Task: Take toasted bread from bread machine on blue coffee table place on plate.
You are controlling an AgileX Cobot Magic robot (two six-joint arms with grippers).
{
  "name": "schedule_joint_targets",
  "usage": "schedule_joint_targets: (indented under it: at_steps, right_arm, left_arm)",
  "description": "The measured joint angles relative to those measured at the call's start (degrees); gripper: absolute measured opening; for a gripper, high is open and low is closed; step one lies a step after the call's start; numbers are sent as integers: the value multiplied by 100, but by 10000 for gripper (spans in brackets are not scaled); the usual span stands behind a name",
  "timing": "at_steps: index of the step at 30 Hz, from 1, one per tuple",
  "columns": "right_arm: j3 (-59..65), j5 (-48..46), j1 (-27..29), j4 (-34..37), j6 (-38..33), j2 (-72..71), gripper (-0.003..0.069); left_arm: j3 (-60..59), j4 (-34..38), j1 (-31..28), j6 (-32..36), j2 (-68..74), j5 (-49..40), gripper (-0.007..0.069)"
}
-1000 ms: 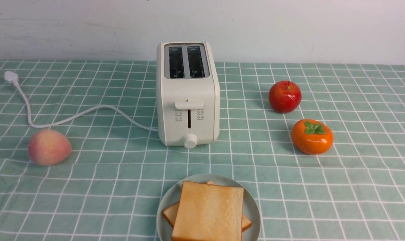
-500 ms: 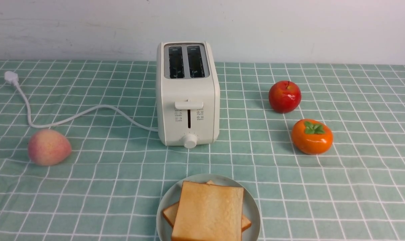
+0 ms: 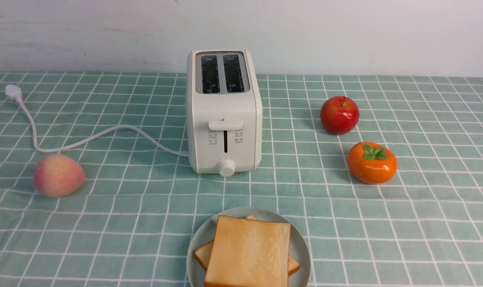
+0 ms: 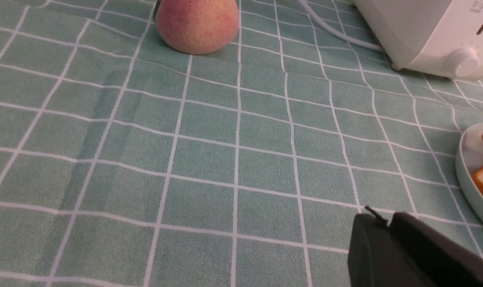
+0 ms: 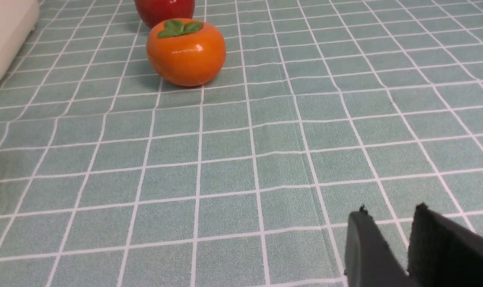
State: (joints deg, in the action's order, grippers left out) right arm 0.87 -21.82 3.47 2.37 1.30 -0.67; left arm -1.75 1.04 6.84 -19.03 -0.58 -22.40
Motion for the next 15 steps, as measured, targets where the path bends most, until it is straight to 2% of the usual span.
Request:
schedule_joint_targets:
  at_steps: [15]
  right_arm:
    - [0, -6, 0, 0, 0, 0, 202]
  left_arm:
    - [0, 0, 0, 0, 0, 0, 55]
